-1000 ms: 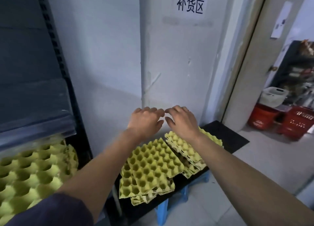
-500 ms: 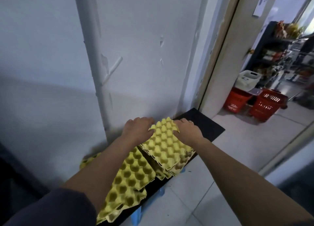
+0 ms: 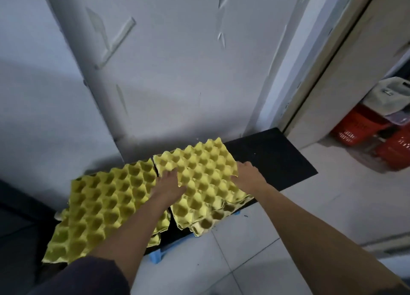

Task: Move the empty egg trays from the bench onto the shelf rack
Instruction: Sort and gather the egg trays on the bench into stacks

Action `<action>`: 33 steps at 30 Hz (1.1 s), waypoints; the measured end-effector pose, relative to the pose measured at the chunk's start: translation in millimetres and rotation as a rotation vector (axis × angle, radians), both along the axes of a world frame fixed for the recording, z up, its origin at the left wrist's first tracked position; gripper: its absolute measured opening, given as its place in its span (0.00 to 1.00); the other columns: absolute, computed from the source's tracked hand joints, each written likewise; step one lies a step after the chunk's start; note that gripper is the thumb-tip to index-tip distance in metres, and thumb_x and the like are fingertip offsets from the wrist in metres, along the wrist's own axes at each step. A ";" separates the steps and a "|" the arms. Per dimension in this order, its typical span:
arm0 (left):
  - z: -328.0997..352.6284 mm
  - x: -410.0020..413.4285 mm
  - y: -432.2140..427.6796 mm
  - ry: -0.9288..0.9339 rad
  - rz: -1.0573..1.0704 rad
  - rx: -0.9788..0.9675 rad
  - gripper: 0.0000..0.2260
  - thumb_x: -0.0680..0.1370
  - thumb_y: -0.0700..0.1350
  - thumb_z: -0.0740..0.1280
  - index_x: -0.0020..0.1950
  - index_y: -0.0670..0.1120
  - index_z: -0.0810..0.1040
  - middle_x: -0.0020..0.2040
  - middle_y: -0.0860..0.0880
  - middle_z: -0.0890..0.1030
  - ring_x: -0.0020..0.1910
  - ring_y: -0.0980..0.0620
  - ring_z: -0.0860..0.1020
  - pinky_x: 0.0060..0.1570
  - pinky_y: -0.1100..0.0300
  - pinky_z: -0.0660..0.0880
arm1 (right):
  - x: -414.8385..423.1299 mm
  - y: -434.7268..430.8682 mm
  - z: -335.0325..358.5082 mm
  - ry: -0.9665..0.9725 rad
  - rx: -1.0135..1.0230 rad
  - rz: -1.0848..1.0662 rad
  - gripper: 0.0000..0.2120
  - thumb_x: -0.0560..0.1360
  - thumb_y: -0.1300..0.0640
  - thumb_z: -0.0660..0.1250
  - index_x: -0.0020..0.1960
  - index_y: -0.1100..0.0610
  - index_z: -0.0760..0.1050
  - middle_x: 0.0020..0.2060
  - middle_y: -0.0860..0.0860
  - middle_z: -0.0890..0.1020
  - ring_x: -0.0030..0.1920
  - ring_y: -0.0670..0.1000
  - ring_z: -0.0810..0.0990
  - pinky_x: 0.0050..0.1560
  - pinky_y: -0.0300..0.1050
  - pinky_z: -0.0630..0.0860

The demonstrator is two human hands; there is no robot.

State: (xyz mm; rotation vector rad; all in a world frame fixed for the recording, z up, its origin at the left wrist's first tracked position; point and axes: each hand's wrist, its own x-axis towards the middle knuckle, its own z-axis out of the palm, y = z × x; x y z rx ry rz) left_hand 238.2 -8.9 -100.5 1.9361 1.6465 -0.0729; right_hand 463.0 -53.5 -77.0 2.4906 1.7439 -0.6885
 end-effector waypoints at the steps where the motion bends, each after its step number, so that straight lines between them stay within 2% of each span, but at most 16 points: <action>1: -11.1 6.1 -1.0 -0.010 0.061 -0.035 0.34 0.77 0.52 0.64 0.76 0.47 0.49 0.75 0.43 0.54 0.73 0.41 0.56 0.67 0.48 0.62 | 5.8 2.5 -10.1 0.014 -0.018 -0.012 0.22 0.78 0.50 0.60 0.69 0.59 0.64 0.63 0.59 0.67 0.62 0.62 0.69 0.58 0.54 0.71; 6: -56.1 24.3 1.0 -0.099 0.366 -0.164 0.41 0.75 0.50 0.67 0.77 0.46 0.42 0.75 0.41 0.49 0.73 0.37 0.54 0.68 0.46 0.59 | 22.5 14.8 -54.1 0.009 -0.065 -0.076 0.29 0.78 0.45 0.60 0.73 0.57 0.57 0.69 0.61 0.62 0.68 0.63 0.63 0.64 0.56 0.66; 10: -83.8 25.7 6.7 -0.273 0.534 -0.256 0.46 0.74 0.49 0.70 0.76 0.45 0.38 0.76 0.39 0.48 0.73 0.37 0.56 0.67 0.46 0.62 | 29.8 27.5 -83.7 -0.009 -0.090 -0.155 0.37 0.76 0.39 0.60 0.77 0.52 0.48 0.73 0.61 0.58 0.70 0.65 0.61 0.66 0.61 0.63; 14: -98.6 28.1 11.6 -0.374 0.711 -0.273 0.49 0.71 0.47 0.73 0.76 0.45 0.38 0.74 0.37 0.57 0.70 0.38 0.63 0.65 0.45 0.67 | 40.0 39.0 -104.9 0.086 -0.124 -0.267 0.41 0.75 0.36 0.61 0.77 0.50 0.42 0.73 0.60 0.59 0.70 0.65 0.62 0.65 0.62 0.63; 17: -101.8 27.2 16.2 -0.439 0.809 -0.226 0.40 0.71 0.42 0.72 0.75 0.44 0.49 0.67 0.38 0.68 0.63 0.38 0.70 0.60 0.48 0.71 | 44.6 40.9 -113.6 0.173 -0.111 -0.315 0.37 0.74 0.40 0.64 0.75 0.50 0.51 0.68 0.59 0.64 0.67 0.64 0.66 0.64 0.63 0.67; 20: -93.1 24.2 19.9 -0.481 0.834 -0.165 0.32 0.71 0.40 0.72 0.70 0.42 0.59 0.60 0.38 0.74 0.58 0.38 0.74 0.56 0.48 0.73 | 43.7 40.5 -105.9 0.102 -0.060 -0.284 0.29 0.75 0.43 0.65 0.70 0.52 0.59 0.63 0.59 0.69 0.62 0.64 0.69 0.60 0.61 0.70; 28: 1.3 7.5 38.0 -0.562 0.752 0.020 0.29 0.69 0.42 0.71 0.66 0.44 0.65 0.59 0.43 0.76 0.55 0.40 0.75 0.56 0.50 0.73 | 22.2 39.5 -23.5 0.145 0.149 -0.339 0.29 0.74 0.44 0.65 0.70 0.53 0.61 0.61 0.59 0.71 0.62 0.64 0.70 0.57 0.57 0.69; 33: 73.2 -13.5 42.2 -0.550 0.662 0.132 0.28 0.70 0.43 0.70 0.68 0.44 0.63 0.60 0.41 0.74 0.58 0.38 0.74 0.54 0.50 0.73 | 4.7 34.4 34.5 0.144 0.280 -0.328 0.29 0.72 0.39 0.65 0.67 0.52 0.64 0.58 0.57 0.74 0.59 0.62 0.73 0.56 0.57 0.73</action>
